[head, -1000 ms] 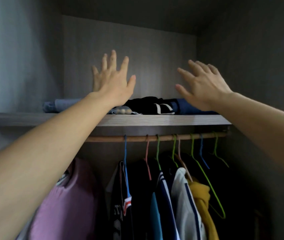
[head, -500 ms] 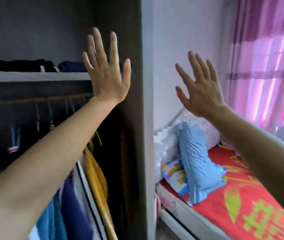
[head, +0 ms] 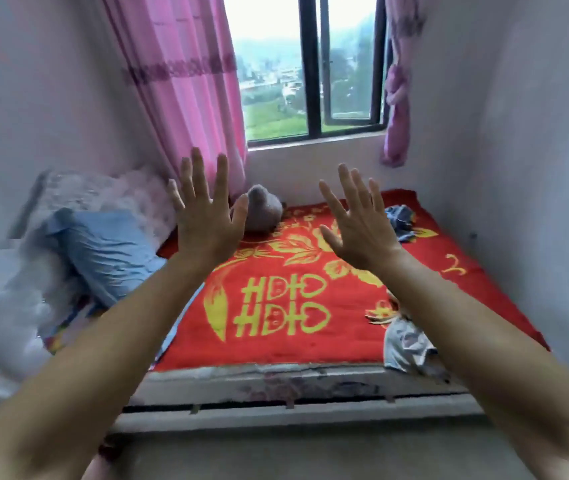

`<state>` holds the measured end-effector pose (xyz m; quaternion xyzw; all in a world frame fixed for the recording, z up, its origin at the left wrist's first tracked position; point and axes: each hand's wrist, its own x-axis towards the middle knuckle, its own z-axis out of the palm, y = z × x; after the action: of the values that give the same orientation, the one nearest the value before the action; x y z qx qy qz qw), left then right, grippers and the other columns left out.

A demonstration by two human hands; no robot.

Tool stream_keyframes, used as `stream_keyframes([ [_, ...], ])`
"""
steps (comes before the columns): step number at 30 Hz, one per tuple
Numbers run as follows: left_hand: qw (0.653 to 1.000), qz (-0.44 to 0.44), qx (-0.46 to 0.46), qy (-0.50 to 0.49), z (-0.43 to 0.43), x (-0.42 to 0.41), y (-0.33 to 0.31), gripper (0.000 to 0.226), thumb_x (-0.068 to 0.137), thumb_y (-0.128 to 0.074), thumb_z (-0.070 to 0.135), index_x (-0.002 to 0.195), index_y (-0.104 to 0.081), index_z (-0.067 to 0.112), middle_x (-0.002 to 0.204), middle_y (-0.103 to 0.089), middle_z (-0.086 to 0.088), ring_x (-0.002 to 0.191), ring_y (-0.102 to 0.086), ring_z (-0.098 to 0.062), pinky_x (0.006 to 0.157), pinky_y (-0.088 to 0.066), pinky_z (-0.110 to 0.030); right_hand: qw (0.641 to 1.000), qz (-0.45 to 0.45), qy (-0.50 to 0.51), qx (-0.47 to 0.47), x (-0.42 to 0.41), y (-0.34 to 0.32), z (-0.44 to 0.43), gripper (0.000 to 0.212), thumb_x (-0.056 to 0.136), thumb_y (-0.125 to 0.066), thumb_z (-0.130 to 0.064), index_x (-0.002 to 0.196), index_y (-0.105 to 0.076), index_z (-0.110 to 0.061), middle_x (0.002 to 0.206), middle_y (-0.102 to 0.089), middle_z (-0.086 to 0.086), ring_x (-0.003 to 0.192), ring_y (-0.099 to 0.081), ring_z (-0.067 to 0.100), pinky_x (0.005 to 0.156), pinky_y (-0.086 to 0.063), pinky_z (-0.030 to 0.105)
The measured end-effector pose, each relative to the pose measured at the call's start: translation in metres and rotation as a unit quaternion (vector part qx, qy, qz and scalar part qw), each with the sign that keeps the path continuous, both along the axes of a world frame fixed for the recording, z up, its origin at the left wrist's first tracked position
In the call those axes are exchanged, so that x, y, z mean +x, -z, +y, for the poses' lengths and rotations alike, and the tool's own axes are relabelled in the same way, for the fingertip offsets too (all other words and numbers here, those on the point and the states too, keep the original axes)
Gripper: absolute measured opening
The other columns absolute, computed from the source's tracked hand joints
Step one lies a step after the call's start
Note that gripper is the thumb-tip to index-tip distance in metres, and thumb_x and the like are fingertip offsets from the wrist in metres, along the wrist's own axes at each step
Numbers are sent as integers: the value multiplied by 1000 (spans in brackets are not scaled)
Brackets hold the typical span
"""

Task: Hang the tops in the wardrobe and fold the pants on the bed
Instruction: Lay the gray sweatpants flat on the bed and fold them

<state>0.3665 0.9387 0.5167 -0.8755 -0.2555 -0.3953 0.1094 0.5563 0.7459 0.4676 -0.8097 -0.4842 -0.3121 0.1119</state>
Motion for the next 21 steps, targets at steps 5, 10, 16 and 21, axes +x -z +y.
stream_keyframes([
  [5,993,34,1,113,-32,146,33,71,101,-29,55,159,-9,21,164,2,-19,152,3,-35,116,-9,-65,993,22,114,-33,108,30,-64,83,97,-48,-51,161,-8,-17,165,5,23,152,-4,43,121,-4,59],
  [10,980,107,-52,159,-28,272,79,75,98,-18,64,158,4,27,163,18,-15,150,14,-35,117,-1,-64,972,60,207,-90,203,59,-87,84,95,-50,-50,161,-6,-21,166,9,20,152,-4,41,122,-4,57],
  [16,937,237,-149,211,-2,397,141,74,93,-14,73,153,17,42,158,35,-7,149,21,-34,117,-4,-65,923,166,320,-133,291,99,-102,86,97,-43,-57,160,5,-25,164,21,15,153,9,36,124,3,52],
  [21,908,297,-187,229,0,471,178,74,93,-15,73,153,14,42,161,28,-9,150,15,-35,116,-6,-63,887,218,384,-134,344,120,-117,84,98,-36,-60,159,9,-26,164,20,16,153,11,35,124,2,51],
])
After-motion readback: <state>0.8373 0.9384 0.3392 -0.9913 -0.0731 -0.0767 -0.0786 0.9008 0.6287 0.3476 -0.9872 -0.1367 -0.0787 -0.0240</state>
